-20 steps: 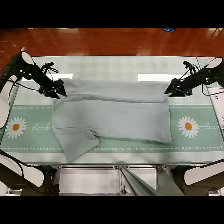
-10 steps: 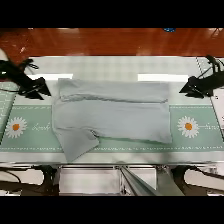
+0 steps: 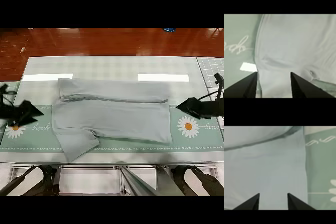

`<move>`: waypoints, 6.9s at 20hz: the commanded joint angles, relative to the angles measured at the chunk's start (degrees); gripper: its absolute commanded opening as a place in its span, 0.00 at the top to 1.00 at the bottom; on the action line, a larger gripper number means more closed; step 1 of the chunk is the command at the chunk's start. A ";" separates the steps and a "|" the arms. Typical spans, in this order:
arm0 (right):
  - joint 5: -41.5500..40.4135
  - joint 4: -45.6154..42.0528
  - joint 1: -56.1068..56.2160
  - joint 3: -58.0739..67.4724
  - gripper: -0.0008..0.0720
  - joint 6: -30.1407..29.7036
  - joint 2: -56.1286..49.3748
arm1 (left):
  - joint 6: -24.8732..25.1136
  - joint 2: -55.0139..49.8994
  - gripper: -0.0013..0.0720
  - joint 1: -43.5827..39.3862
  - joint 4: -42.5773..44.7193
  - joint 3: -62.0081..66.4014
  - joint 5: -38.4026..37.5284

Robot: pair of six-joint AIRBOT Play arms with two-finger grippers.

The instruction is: Fold the shirts.

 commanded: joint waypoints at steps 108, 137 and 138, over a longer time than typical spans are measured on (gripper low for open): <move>-17.11 17.03 4.20 18.84 0.41 -2.82 -44.15 | -4.15 -3.85 0.35 -25.35 0.61 4.00 22.67; 2.91 -2.54 11.17 7.96 0.96 8.07 12.74 | -0.59 -43.69 0.95 -68.83 -17.11 48.11 21.46; 2.91 -2.51 11.17 7.96 0.96 8.22 13.33 | -1.79 -46.25 0.95 -70.84 -17.31 50.86 19.76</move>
